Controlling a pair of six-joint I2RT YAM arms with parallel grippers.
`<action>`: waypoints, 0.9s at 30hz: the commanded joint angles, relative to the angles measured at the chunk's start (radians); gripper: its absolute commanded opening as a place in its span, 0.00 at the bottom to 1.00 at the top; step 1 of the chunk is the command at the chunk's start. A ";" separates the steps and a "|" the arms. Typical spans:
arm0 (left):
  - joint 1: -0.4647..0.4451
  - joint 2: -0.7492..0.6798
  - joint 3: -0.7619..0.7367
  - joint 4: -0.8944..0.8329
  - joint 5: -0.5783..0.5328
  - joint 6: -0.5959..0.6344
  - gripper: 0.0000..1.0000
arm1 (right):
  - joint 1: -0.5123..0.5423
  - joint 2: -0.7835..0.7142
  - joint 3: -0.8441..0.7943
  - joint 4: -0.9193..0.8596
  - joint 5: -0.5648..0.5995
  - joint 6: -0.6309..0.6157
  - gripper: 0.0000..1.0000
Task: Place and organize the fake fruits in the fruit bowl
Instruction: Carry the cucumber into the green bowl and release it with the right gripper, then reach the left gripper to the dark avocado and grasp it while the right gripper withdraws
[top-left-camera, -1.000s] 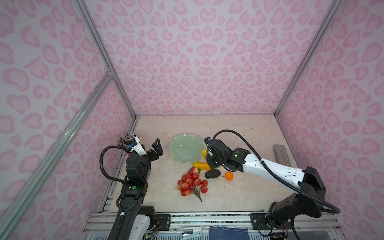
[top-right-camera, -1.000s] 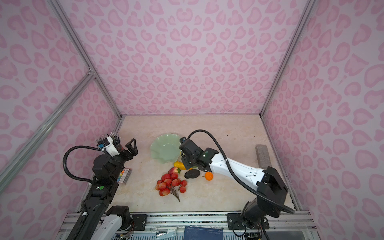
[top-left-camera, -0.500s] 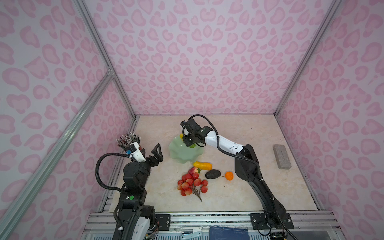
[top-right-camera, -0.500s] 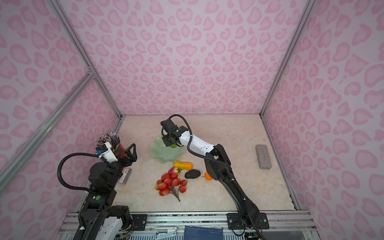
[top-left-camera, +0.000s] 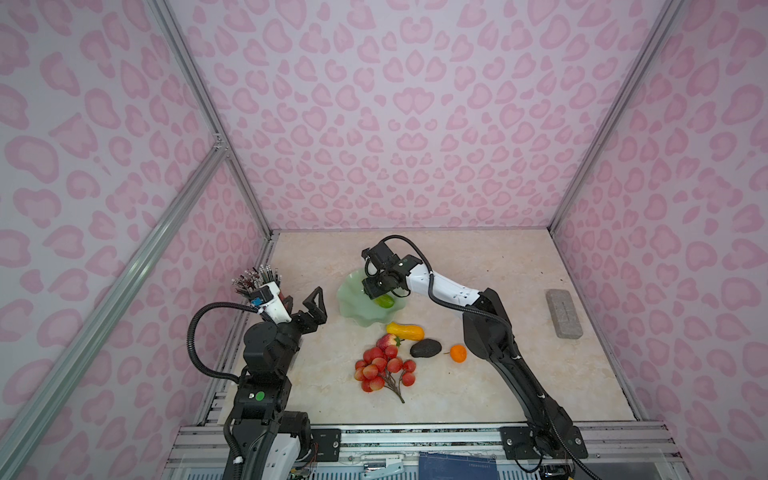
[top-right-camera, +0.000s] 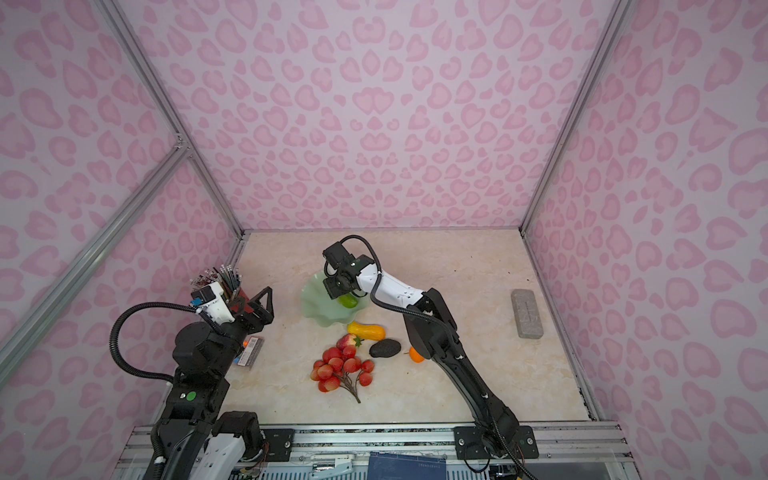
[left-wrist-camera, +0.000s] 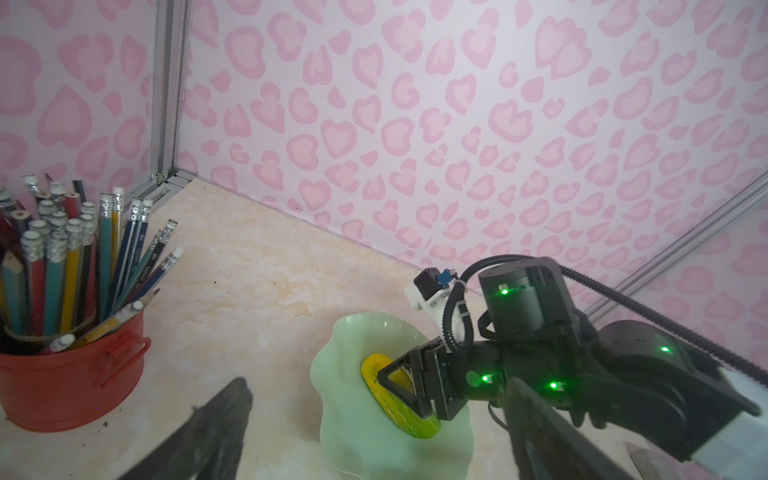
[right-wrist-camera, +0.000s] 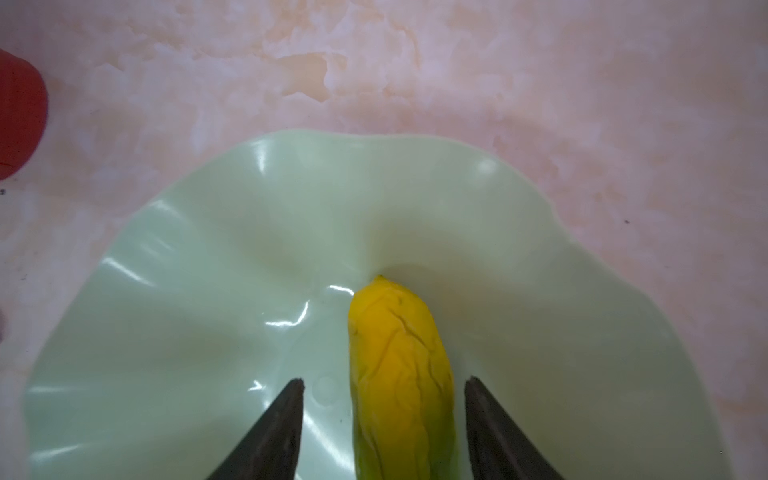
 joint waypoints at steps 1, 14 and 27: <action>0.000 0.033 0.021 0.011 0.091 0.024 0.94 | -0.005 -0.198 -0.174 0.177 -0.008 0.023 0.68; -0.441 0.480 0.240 -0.050 0.081 0.303 0.81 | -0.177 -0.954 -1.168 0.733 0.117 0.170 0.91; -0.809 0.970 0.477 -0.233 -0.050 0.488 0.77 | -0.433 -1.136 -1.361 0.657 0.044 0.281 0.91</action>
